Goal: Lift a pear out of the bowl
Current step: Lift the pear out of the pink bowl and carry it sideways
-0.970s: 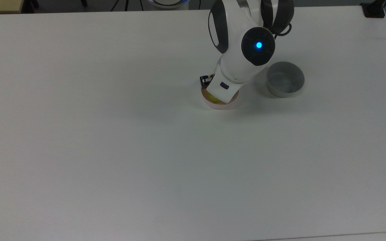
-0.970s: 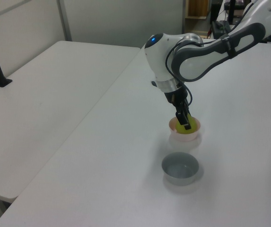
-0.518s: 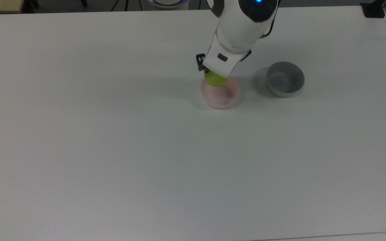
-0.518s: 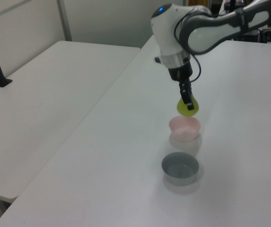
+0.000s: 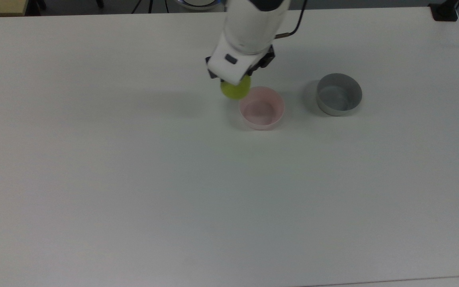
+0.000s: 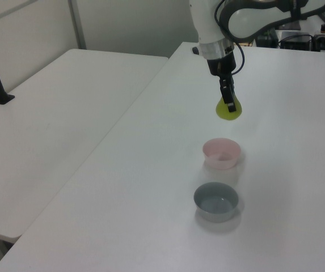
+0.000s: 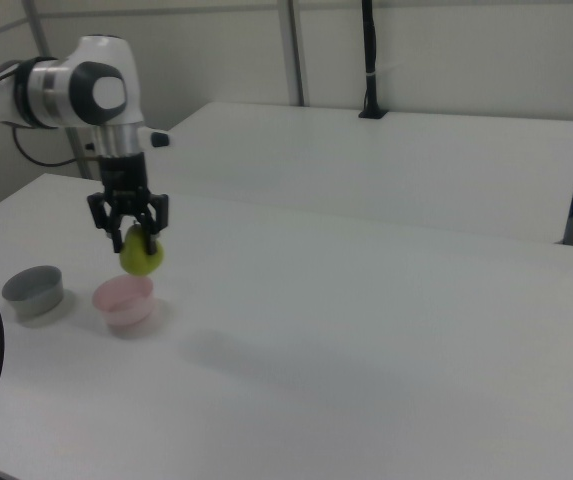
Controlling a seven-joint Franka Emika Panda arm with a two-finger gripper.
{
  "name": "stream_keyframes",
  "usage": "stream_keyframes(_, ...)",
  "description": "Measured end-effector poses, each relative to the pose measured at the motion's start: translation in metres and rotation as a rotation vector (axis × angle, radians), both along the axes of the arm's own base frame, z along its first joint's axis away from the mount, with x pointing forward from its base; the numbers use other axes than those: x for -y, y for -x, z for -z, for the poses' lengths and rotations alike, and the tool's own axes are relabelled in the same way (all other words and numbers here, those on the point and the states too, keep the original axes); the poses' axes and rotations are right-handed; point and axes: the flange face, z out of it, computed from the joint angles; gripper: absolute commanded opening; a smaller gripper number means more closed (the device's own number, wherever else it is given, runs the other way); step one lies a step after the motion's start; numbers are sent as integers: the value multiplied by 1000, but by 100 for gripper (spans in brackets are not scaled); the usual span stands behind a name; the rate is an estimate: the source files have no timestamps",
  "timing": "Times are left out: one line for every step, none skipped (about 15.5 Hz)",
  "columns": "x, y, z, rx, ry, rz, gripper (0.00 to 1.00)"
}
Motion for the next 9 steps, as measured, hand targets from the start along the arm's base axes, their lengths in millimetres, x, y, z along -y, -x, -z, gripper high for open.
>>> stream_keyframes(20, -4, 0, -2, -3, 12, 35)
stream_keyframes(42, -7, 0, -3, -6, 26, 35)
stream_keyframes(69, -10, 0, -3, -1, 42, 35)
stream_keyframes(103, -13, 1, -6, 14, 66, 36)
stream_keyframes(124, -13, 3, -9, 23, 78, 36)
stream_keyframes(145, -16, 5, 1, 28, 94, 36)
stream_keyframes(156, -18, 8, 11, 29, 105, 36)
stream_keyframes(166, -21, 14, 17, 30, 117, 38)
stream_keyframes(173, -23, 22, 18, 31, 126, 40)
